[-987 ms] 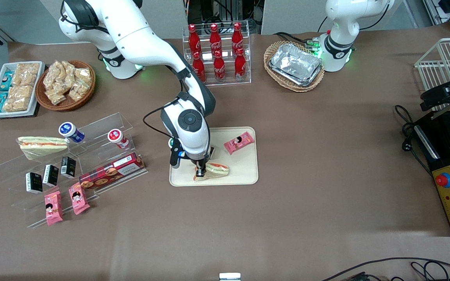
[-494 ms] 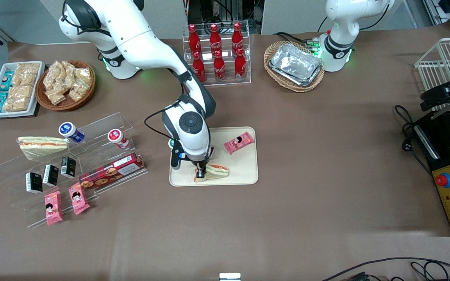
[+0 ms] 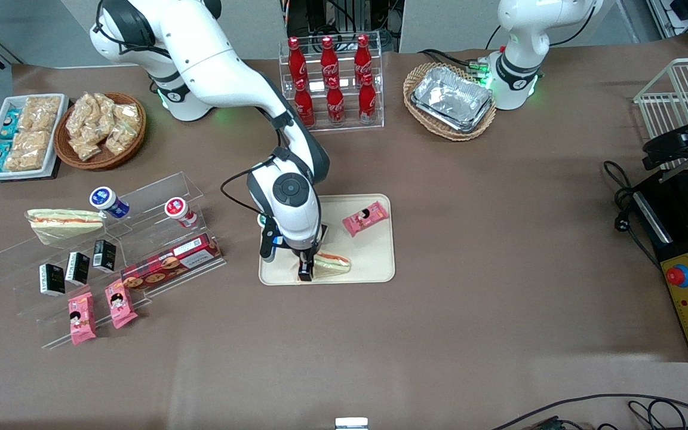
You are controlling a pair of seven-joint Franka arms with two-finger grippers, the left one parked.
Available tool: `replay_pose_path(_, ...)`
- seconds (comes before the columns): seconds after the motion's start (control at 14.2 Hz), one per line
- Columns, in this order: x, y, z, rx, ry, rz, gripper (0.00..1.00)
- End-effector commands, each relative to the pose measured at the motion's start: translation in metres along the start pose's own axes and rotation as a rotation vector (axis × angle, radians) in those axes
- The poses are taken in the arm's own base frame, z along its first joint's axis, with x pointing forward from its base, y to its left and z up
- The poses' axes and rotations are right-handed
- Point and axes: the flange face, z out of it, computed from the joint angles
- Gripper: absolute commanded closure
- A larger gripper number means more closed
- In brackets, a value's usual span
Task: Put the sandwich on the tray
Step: 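Open the right gripper to release the sandwich on the tray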
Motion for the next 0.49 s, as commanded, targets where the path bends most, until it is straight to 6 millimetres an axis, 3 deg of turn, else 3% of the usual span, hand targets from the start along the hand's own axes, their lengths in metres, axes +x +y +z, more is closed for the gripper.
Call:
replay_pose_path(0.0,0.008,-0.020,-0.043,-0.004,-0.022,0.016,0.00)
replay_pose_path(0.28,0.027,-0.031,-0.108,-0.053,-0.035,-0.135,0.00)
replay_pose_path(0.42,0.057,-0.047,-0.143,-0.093,-0.058,-0.198,0.00)
